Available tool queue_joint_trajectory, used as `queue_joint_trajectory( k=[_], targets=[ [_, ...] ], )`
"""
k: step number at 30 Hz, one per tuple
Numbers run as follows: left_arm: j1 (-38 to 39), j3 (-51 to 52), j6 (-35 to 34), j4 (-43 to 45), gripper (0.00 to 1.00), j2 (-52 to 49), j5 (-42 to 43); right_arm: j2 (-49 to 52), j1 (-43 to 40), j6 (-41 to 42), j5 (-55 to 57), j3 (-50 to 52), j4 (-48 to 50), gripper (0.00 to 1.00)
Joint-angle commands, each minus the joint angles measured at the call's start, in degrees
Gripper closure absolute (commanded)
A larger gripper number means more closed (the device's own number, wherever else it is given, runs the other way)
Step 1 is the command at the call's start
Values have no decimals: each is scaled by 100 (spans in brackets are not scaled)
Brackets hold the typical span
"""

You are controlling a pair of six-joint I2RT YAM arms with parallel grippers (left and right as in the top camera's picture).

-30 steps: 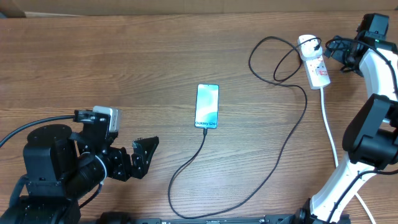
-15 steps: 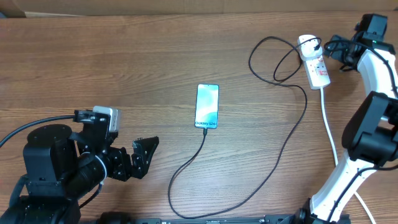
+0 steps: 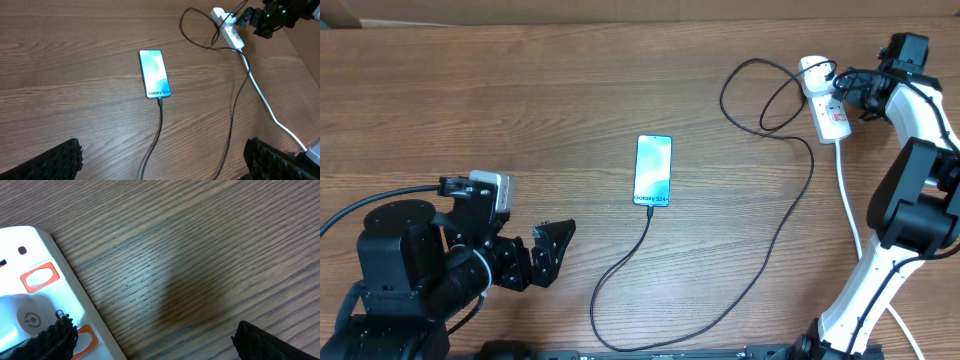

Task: Plug charger to phone and switch on socket

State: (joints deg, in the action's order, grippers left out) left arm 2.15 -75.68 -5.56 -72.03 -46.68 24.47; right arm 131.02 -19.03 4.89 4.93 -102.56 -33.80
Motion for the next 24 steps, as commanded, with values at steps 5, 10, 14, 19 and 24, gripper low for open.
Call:
queue_joint_trajectory(
  k=[5,10,14,19,24],
  targets=[
    [11,-33,87,20,0,17,61,122,0,-24,-68,24,15,0],
    [11,-31,87,20,0,17,61,122,-2,-26,-166,24,-50,0],
    [11,-33,87,20,1,17,61,125,0,-26,-166,24,-120,0],
    [11,-33,87,20,1,17,61,125,-2,-28,-168,24,-138,0],
    [11,-31,87,20,0,17,61,125,0,-26,-166,24,-116,0]
  ],
)
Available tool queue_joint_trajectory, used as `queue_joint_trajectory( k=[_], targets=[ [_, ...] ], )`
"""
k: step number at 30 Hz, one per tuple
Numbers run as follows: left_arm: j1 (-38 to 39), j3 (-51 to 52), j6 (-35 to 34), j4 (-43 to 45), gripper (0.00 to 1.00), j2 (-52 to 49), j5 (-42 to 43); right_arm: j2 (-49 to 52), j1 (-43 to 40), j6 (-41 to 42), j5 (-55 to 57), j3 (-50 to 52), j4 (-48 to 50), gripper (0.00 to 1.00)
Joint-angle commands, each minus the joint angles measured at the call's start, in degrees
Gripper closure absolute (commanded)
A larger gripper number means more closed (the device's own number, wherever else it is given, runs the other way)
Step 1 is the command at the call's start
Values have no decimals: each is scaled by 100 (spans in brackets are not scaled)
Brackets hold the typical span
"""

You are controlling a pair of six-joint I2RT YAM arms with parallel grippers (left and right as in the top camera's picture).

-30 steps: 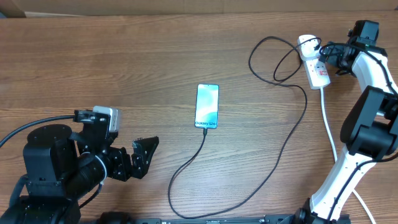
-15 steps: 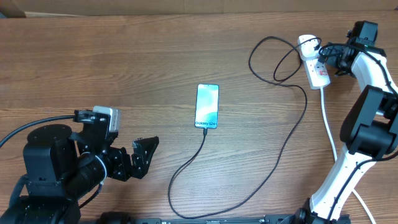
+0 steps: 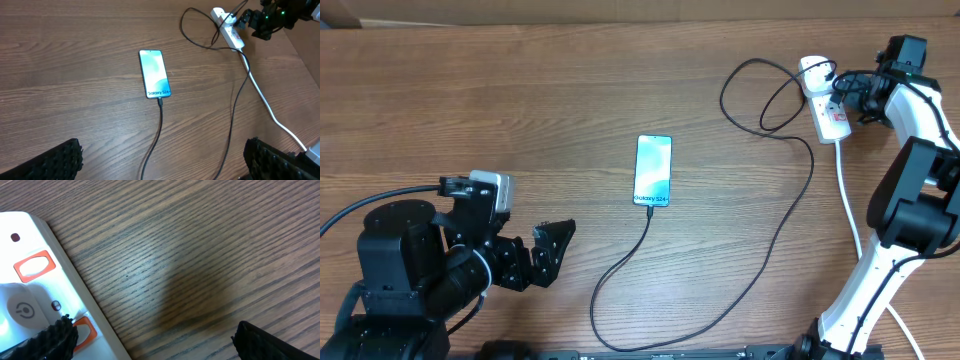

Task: Plug charger to phone and switch on socket

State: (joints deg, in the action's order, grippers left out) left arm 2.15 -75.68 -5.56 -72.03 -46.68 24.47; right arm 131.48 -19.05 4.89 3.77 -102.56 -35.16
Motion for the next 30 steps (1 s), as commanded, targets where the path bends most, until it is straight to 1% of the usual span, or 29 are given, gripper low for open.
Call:
queue_joint_trajectory(
  k=[1,9,30],
  targets=[
    [11,-31,87,20,0,17,61,79,0,-26,-52,24,22,0],
    [11,-31,87,20,0,17,61,131,2,-48,-267,24,17,0],
    [11,-31,87,20,0,17,61,317,24,-55,-262,24,-101,0]
  ],
)
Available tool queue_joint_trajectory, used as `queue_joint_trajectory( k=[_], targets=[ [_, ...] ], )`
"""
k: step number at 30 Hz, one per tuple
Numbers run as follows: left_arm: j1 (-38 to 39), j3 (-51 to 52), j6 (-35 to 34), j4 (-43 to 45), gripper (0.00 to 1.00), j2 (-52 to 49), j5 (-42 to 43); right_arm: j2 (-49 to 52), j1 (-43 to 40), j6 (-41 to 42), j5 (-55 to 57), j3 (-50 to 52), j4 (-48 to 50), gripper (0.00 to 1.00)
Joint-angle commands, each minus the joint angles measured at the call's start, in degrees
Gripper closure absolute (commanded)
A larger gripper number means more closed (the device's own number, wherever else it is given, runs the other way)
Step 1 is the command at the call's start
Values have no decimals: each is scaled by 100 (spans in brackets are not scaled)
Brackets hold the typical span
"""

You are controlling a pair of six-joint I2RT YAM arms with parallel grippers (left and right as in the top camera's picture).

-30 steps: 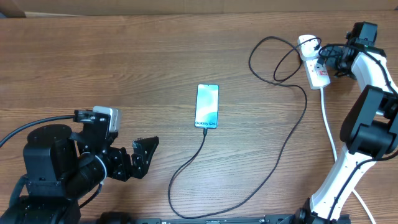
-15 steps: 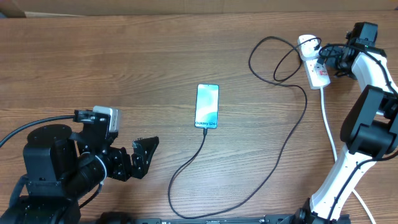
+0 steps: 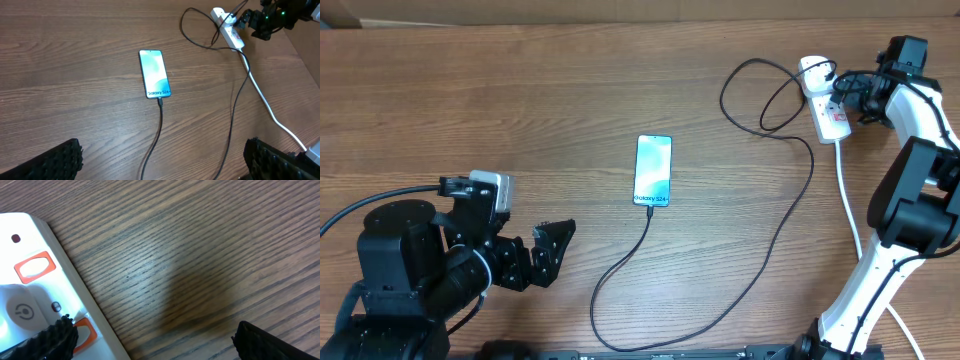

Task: Plug charger to phone and switch on socket

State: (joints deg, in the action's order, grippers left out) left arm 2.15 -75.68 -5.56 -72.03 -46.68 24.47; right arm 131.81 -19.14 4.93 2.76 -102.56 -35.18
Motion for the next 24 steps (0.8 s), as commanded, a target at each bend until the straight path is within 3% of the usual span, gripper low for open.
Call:
queue_joint_trajectory(
  k=[1,8,24],
  targets=[
    [11,-31,87,20,0,17,61,293,33,-74,-166,24,-107,0],
    [11,-33,87,20,0,17,61,293,46,-247,-697,24,-111,0],
    [11,-31,87,20,0,17,61,293,155,-374,-671,24,-238,0]
  ],
)
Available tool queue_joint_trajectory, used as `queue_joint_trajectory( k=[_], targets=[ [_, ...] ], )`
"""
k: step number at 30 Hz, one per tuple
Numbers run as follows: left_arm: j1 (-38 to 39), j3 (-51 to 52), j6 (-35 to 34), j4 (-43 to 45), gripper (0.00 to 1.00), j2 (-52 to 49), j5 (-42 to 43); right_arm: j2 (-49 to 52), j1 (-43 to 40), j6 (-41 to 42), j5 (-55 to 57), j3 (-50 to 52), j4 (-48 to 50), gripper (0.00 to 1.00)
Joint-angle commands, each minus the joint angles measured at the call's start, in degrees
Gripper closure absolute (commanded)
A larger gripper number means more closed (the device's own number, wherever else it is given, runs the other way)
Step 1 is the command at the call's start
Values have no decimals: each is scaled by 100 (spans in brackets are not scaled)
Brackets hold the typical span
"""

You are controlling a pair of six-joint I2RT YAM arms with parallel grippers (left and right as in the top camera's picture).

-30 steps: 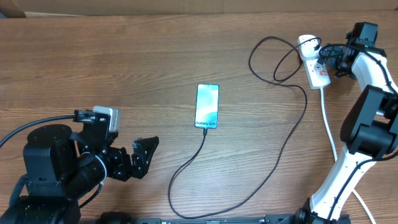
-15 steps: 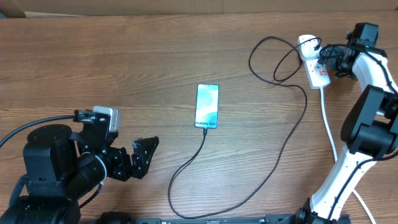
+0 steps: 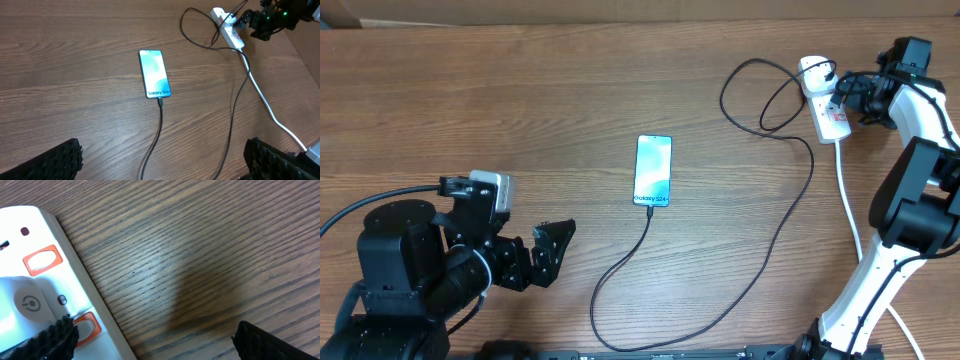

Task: Plug charger to phone and switch on socket

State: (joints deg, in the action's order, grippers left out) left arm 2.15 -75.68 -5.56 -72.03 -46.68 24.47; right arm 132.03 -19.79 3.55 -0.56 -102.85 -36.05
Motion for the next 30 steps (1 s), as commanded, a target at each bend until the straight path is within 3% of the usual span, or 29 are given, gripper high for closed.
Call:
queue_joint_trajectory(
  k=[1,11,30],
  targets=[
    [11,-31,87,20,0,17,61,273,221,-236,-339,52,-153,0],
    [11,-33,87,20,0,17,61,273,210,-55,352,52,-76,0],
    [11,-31,87,20,0,17,61,472,216,-63,-361,52,-195,0]
  ],
)
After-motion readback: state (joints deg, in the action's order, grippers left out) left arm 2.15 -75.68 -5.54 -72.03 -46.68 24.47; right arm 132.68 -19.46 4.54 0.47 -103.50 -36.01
